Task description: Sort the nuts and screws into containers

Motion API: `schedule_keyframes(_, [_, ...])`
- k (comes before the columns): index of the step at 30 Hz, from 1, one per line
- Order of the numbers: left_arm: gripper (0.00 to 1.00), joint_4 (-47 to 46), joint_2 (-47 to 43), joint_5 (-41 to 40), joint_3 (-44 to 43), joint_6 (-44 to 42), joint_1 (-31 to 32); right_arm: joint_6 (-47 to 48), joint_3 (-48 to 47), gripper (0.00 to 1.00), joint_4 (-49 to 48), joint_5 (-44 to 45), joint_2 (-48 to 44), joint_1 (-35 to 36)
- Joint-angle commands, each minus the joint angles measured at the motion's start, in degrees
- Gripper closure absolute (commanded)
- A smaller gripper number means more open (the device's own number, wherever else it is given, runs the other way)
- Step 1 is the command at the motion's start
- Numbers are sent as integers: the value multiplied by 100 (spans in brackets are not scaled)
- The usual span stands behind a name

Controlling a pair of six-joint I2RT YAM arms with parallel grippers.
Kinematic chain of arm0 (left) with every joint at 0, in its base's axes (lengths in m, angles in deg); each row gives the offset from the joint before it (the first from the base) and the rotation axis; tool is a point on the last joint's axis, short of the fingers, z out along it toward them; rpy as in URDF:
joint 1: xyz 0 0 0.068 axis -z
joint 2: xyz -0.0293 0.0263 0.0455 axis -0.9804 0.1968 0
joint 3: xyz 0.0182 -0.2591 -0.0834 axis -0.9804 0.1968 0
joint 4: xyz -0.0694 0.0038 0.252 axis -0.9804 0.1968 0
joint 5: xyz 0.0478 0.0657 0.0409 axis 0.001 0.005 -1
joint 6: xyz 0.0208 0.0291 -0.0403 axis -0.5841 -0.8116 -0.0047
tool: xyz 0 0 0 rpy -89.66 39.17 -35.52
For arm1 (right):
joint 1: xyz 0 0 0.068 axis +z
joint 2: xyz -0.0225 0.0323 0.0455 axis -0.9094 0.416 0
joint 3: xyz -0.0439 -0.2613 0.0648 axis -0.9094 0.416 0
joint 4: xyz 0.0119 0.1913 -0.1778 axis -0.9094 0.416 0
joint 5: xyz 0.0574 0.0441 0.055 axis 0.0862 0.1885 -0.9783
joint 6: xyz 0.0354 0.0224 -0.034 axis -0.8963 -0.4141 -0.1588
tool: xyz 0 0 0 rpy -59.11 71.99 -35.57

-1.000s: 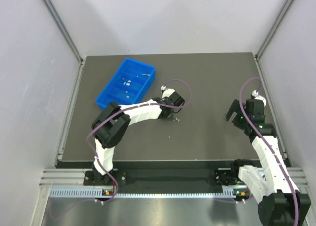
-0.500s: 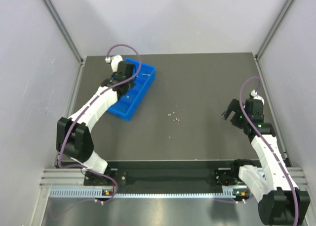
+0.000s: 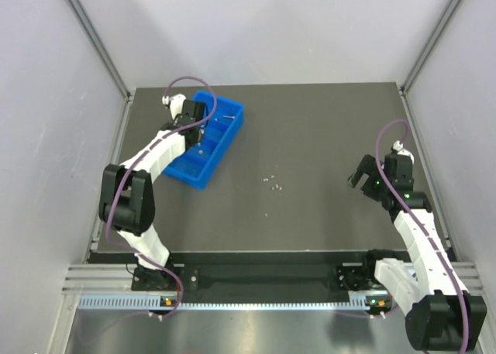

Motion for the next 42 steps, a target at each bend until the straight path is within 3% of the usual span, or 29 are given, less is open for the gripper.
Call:
schedule_keyframes(1, [81,-248,-43,-197,32,-69,-28,-9,-200,0,-70,98,-134,42])
schedule_keyframes(6, [56,-125,-613,383,32,-165,112,-18,-244,0,-52,125,-143,42])
schedule_keyframes(10, [45,-38,-1044,674,58,-315,1014,-193,-288,0,-61,160,-20,42])
schedule_keyframes(16, [41,-63,-686,972,15,10,2842,-510,-359,0,35,248,147,34])
schedule_keyframes(19, [42,-178,-71,1042,-161,10,3336,-528,-306,0,123,353,51,7])
schedule_keyframes(28, [46,-231,1415,1588,-943,-1061,3426,-98,-271,0,466,695,-677,7])
schedule_keyframes(42, [48,-266,1706,1650,-1084,-1721,3048,-27,-262,0,484,661,-626,7])
